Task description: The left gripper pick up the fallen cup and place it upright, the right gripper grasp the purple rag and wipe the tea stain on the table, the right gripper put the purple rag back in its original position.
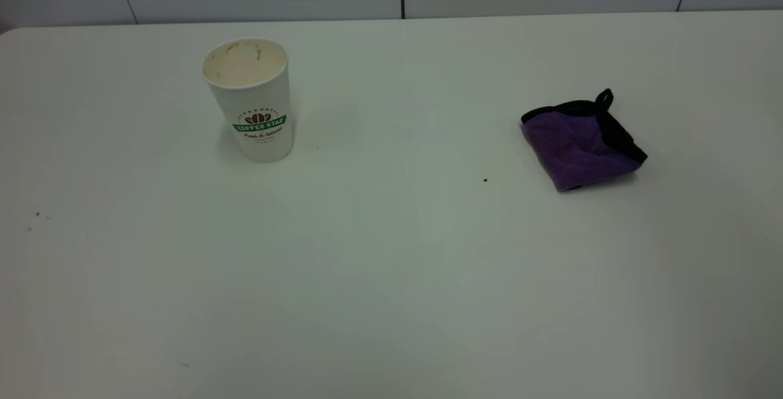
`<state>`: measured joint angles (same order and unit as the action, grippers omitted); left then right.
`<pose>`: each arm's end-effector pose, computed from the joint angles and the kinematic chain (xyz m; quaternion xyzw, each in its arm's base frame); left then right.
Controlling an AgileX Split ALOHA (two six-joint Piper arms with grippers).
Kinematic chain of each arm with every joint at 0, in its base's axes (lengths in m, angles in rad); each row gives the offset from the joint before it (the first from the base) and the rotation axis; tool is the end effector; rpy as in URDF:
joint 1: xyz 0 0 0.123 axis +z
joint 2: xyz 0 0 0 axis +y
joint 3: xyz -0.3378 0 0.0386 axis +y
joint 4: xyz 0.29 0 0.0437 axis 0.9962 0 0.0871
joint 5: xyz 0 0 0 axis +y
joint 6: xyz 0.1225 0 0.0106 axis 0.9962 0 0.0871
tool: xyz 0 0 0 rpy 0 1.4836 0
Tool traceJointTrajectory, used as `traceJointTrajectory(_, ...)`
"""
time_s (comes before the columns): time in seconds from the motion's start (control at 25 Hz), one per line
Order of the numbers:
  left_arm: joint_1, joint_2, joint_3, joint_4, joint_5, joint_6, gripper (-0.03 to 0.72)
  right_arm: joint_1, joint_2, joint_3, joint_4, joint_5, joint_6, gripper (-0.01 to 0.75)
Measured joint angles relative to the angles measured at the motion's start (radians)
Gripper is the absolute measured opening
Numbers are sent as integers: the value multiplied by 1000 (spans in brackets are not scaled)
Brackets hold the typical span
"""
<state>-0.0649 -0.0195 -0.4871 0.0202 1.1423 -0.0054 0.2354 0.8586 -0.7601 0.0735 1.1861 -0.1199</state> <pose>-0.0011 0.0023 0.2697 0.0251 0.8718 -0.0071 0.4892 0.1401 0.0422 0.3047 -0.1664 0.9678 0.0467 0.1831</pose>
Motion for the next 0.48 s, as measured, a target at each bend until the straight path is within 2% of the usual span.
traceJointTrajectory(0.28, 0, 0, 0, 0, 0, -1, 458, 0, -320, 194, -10, 5, 17, 429)
traceJointTrajectory(0.48, 0, 0, 0, 0, 0, -1, 458, 0, -528, 281, -10, -63, 17, 429)
